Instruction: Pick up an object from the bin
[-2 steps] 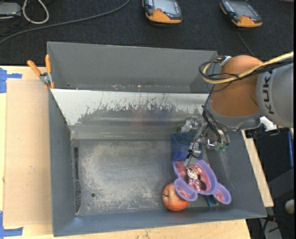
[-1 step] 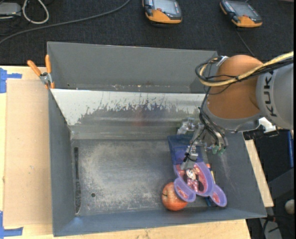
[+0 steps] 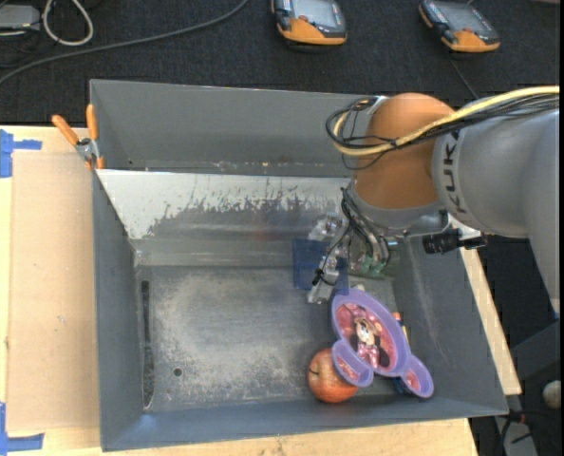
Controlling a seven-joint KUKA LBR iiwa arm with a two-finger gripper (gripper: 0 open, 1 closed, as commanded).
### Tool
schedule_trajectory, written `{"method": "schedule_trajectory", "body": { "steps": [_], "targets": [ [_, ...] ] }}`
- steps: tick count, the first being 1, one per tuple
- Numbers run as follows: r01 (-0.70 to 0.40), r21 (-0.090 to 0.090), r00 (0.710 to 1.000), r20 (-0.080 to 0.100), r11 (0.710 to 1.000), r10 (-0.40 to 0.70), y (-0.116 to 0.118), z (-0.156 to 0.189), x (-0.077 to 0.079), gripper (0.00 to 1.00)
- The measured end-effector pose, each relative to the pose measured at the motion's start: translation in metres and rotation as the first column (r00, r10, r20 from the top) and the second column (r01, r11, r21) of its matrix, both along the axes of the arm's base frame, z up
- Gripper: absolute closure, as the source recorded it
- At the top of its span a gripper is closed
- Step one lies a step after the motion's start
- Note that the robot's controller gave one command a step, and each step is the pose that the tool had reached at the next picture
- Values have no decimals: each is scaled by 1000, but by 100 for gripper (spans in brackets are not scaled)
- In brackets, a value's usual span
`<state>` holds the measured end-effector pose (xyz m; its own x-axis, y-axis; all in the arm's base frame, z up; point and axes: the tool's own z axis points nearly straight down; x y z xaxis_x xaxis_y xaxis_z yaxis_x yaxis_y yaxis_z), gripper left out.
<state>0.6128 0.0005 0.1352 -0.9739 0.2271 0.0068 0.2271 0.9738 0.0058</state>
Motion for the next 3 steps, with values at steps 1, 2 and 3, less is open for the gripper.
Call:
{"method": "schedule_trajectory", "body": {
  "steps": [1,2,3],
  "targets": [
    [-1,0,1000,0,1000,1,0,0,0,100],
    [-68,0,998,1,998,68,-58,37,-4,100],
    [-101,3,995,-3,995,101,-109,60,-29,100]
  ]
}}
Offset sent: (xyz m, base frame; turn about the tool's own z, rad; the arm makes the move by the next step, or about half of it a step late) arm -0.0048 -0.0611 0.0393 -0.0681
